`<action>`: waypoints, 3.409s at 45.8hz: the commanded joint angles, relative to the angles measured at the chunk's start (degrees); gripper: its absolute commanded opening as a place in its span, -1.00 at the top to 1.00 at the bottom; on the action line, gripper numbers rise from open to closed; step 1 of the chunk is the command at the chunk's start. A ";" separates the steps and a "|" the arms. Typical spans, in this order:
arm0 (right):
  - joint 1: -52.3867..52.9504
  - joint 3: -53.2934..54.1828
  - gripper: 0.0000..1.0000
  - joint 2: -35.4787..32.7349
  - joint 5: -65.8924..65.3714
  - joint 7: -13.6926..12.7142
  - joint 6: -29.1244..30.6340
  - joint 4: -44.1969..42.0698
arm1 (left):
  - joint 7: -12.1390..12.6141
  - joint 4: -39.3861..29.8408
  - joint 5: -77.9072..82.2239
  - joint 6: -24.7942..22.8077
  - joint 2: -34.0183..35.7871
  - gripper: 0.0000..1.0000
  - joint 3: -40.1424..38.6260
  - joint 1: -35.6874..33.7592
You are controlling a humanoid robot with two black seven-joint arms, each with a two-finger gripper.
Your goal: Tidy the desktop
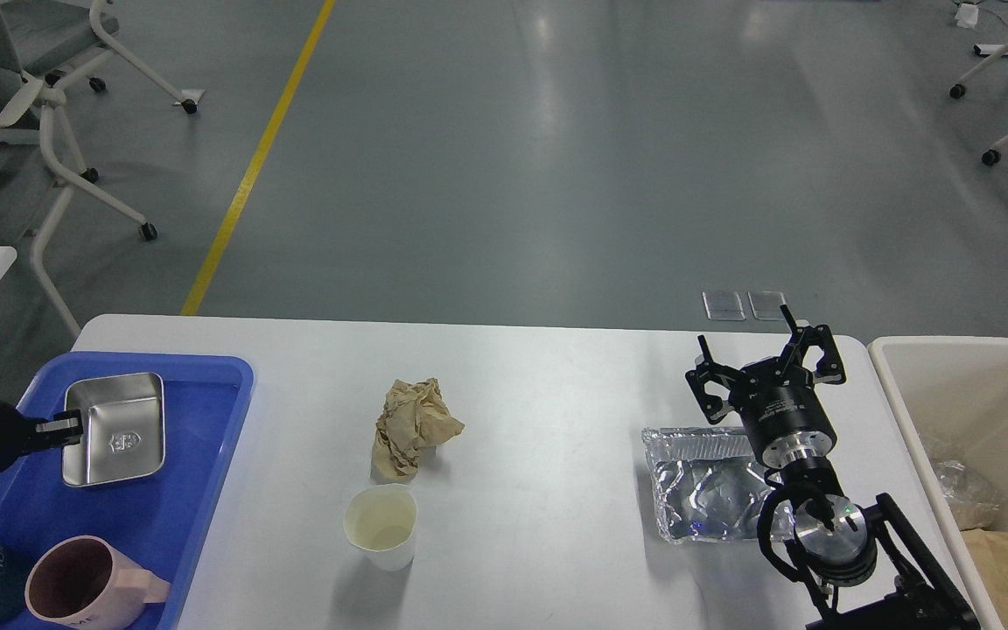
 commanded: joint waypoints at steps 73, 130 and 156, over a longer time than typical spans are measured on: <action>6.40 -16.34 -1.00 -14.58 -0.96 -0.35 1.32 0.70 | -0.19 -13.94 -43.12 9.86 -34.84 -0.92 -83.58 31.34; 8.16 -31.02 -1.00 -65.22 -24.97 9.23 27.41 -2.90 | -7.84 -12.97 -43.12 7.22 -37.56 -0.93 -80.33 32.84; 8.25 -31.29 -1.00 -72.51 -60.16 7.56 32.44 11.50 | -7.84 -10.42 -43.12 7.31 -38.09 -0.93 -80.24 32.93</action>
